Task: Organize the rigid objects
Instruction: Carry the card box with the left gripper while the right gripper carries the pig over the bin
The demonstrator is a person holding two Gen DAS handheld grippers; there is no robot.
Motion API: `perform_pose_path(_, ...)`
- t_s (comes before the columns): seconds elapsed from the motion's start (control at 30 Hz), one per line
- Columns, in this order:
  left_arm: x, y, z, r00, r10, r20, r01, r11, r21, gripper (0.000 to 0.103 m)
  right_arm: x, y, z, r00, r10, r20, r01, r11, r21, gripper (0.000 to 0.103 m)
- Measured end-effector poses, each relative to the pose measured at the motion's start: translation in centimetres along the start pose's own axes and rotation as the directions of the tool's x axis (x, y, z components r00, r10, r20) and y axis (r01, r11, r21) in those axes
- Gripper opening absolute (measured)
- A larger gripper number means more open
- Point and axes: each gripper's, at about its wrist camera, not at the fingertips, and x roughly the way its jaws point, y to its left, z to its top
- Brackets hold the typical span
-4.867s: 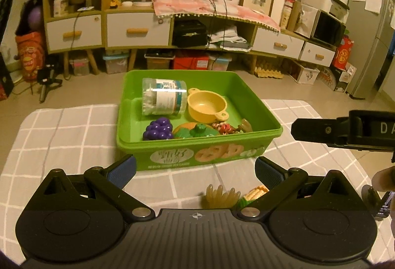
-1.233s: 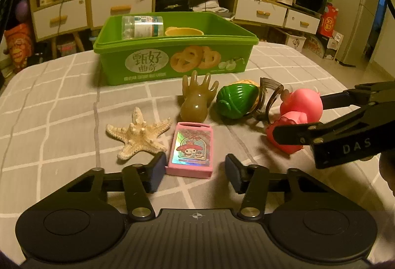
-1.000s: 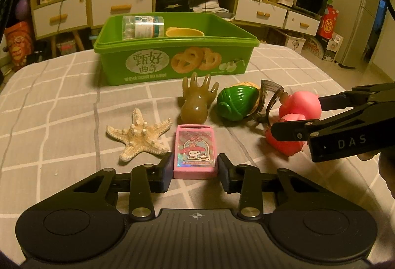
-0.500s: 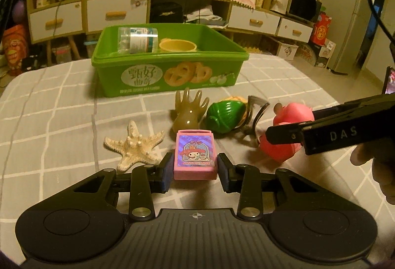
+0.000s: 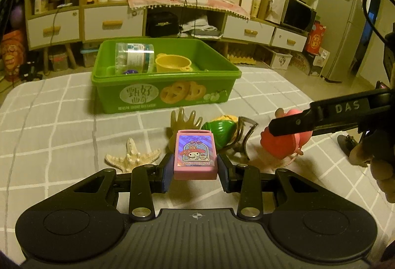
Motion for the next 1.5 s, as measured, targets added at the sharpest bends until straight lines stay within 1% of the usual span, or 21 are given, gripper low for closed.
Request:
perform_pose_path(0.3,-1.2,1.2,2.1,0.998,0.014,0.057,-0.011,0.999,-0.040,0.043,-2.3,-0.1,2.4,0.996,0.039,0.076,-0.045,0.996,0.071,0.068)
perform_pose_path(0.4,-1.4,1.7,3.2,0.997,0.024,0.077,-0.020,0.999,-0.046,0.043,-2.6,0.1,3.4,0.994,0.047,0.099,-0.057,0.994,0.093,0.068)
perform_pose_path(0.5,-1.4,2.3,4.6,0.994,0.043,0.101,-0.039,0.998,-0.041,0.043,-2.6,0.6,4.7,0.991,0.056,0.124,-0.067,0.994,0.087,0.068)
perform_pose_path(0.63,-0.5,3.2,6.5,0.993,0.055,0.107,-0.050,0.998,-0.050,0.043,-2.2,1.2,6.5,0.987,0.060,0.147,-0.075,0.992,0.100,0.068)
perform_pose_path(0.8,2.0,3.5,9.4,0.991,0.074,0.108,-0.071,0.997,-0.032,0.043,-0.5,1.9,9.5,0.984,0.062,0.168,-0.082,0.990,0.114,0.068)
perform_pose_path(0.93,4.6,3.7,10.2,0.992,0.076,0.096,-0.076,0.997,-0.004,0.043,1.5,2.1,11.4,0.981,0.049,0.189,-0.074,0.989,0.129,0.068)
perform_pose_path(1.0,6.0,3.8,10.3,0.992,0.090,0.090,-0.091,0.996,0.010,0.043,2.7,2.0,12.0,0.979,0.042,0.201,-0.070,0.988,0.134,0.068)
perform_pose_path(1.17,8.2,4.6,10.6,0.993,0.093,0.076,-0.093,0.996,-0.007,0.043,5.6,2.3,12.6,0.981,0.009,0.191,-0.031,0.993,0.114,0.068)
perform_pose_path(1.27,8.9,4.6,10.7,0.991,0.112,0.069,-0.113,0.994,0.006,0.043,6.8,2.6,12.7,0.983,0.001,0.185,-0.019,0.995,0.096,0.068)
perform_pose_path(1.5,10.4,4.4,10.5,0.990,0.132,0.041,-0.133,0.990,0.037,0.043,8.7,3.0,12.7,0.985,0.001,0.175,-0.013,0.998,0.067,0.068)
